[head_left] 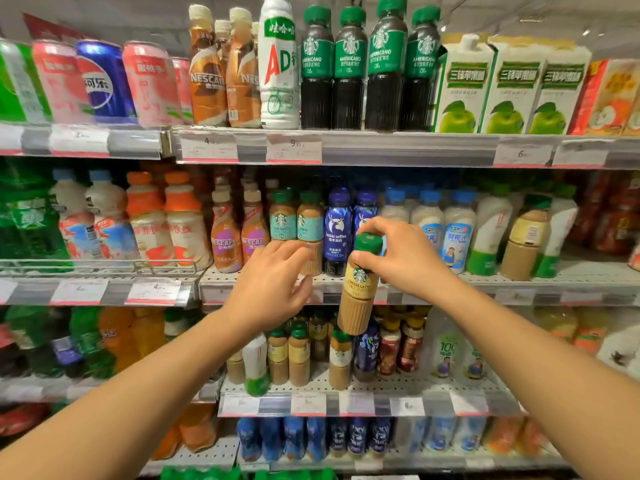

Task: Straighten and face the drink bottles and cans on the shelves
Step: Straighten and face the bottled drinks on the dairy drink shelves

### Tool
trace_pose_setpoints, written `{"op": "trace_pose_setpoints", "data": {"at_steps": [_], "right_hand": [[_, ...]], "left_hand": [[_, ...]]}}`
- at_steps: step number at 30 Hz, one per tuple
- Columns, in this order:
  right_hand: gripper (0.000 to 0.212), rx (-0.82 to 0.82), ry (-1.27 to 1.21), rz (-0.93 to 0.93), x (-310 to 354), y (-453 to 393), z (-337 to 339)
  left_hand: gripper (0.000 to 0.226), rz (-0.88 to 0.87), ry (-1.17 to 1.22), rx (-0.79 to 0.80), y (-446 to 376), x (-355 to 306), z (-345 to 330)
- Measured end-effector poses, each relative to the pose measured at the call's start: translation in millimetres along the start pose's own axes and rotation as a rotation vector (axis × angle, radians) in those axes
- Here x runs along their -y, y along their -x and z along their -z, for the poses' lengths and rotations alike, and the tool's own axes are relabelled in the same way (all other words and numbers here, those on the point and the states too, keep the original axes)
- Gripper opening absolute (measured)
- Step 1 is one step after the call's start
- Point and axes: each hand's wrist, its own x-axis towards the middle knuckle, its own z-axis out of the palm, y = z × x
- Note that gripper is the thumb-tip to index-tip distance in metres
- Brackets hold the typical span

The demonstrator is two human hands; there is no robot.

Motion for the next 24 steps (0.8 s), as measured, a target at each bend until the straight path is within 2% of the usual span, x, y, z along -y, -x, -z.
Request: {"op": "trace_pose_setpoints", "data": {"at_steps": [4, 10, 18, 21, 24], "right_hand": [[0.033, 0.051, 0.018, -0.006, -6, 15, -29], [0.034, 0.151, 0.076, -0.021, -13, 32, -81], [0.038, 0.281, 0.212, -0.065, -30, 43, -152], [0.036, 0.304, 0.233, -0.107, -39, 42, -176], [0.033, 0.31, 0.262, -0.132, -43, 37, -194]], "left_hand": [[0.037, 0.051, -0.023, 0.135, 34, 13, -32], [0.052, 0.152, -0.077, 0.228, 65, 31, -57], [0.054, 0.164, -0.11, 0.201, 77, 47, -63], [0.055, 0.161, -0.127, 0.141, 79, 56, -59], [0.058, 0.194, -0.146, 0.15, 80, 69, -58]]}}
